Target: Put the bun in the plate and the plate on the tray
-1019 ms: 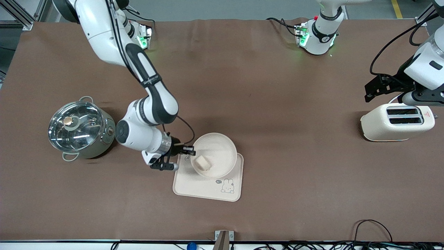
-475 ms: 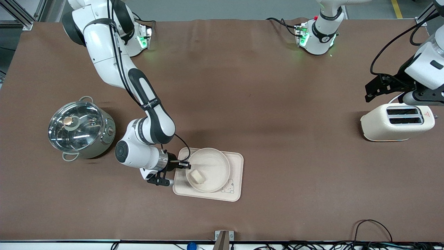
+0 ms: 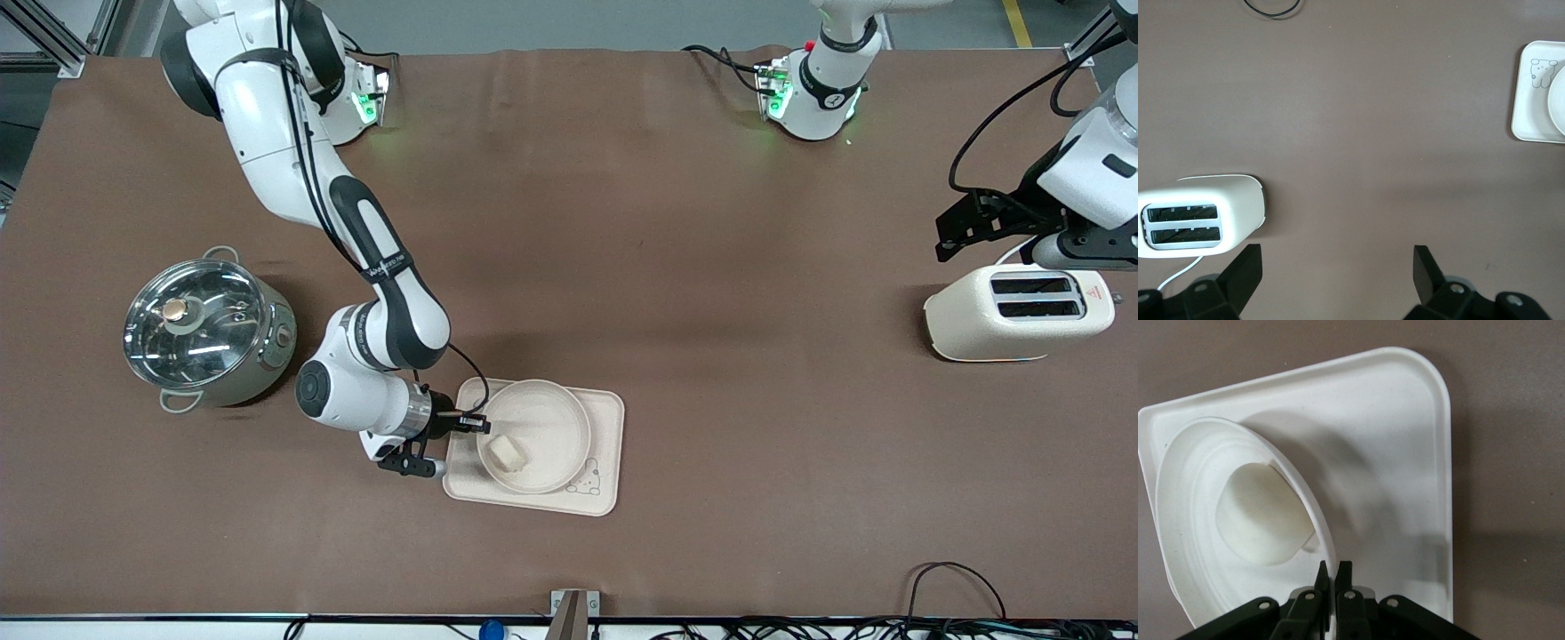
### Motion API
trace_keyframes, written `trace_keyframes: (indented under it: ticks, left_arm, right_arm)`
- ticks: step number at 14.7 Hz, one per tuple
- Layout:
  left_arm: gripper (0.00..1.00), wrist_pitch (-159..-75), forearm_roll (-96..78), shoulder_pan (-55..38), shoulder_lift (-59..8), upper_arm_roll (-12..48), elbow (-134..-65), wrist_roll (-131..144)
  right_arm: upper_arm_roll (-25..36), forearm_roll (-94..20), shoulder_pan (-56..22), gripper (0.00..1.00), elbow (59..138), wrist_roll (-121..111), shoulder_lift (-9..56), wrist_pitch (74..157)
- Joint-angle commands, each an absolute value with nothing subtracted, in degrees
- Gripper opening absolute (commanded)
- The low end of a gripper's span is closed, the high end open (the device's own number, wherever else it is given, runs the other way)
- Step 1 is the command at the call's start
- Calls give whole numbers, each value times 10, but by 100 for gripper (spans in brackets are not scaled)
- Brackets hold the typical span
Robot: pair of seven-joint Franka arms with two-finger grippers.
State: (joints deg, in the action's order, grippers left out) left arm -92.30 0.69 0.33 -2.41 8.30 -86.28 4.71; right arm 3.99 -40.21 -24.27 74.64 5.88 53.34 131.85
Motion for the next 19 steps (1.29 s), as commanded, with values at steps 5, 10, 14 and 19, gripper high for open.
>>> trace_keyframes:
  ticks: [5,10,14,19]
  left_arm:
    - [100,-912,5,4,-27,83,-849,47]
    - [100,-911,0,5,-27,83,-850,36]
    - [100,-912,-11,5,-25,83,-853,35]
    - [100,-912,-7,6,-26,83,-851,32]
  right_arm:
    - [34,-395,-236,35,738,76,537,1323]
    - [33,-398,-224,75,737,74,516,1321]
    - [38,-391,-218,100,778,74,456,1255]
    - [146,-269,-251,100,780,73,349,1034]
